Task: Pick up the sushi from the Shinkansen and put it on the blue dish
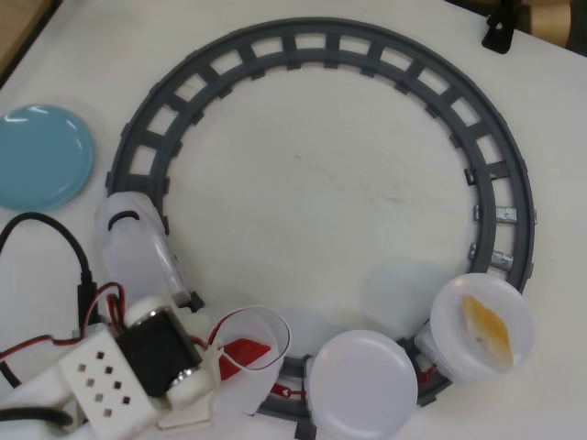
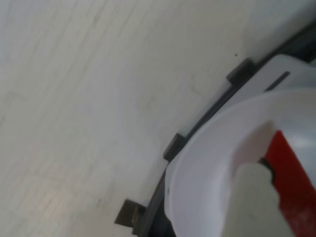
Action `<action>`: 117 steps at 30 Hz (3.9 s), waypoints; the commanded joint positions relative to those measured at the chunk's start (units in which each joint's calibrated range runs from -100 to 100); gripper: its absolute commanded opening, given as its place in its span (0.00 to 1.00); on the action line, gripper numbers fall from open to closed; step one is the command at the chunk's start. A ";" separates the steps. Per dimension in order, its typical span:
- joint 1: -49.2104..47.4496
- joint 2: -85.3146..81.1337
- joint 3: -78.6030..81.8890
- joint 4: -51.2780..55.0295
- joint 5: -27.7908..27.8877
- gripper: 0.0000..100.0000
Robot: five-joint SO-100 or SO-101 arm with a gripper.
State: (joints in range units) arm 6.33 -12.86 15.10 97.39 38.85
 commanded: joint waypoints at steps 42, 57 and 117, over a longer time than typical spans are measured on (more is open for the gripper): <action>-8.98 7.43 -3.73 -6.57 -1.82 0.16; -11.53 7.26 -4.10 -6.57 -4.96 0.16; -36.09 16.97 -20.51 -8.78 -1.56 0.27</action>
State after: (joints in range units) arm -27.18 4.09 0.18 86.97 35.80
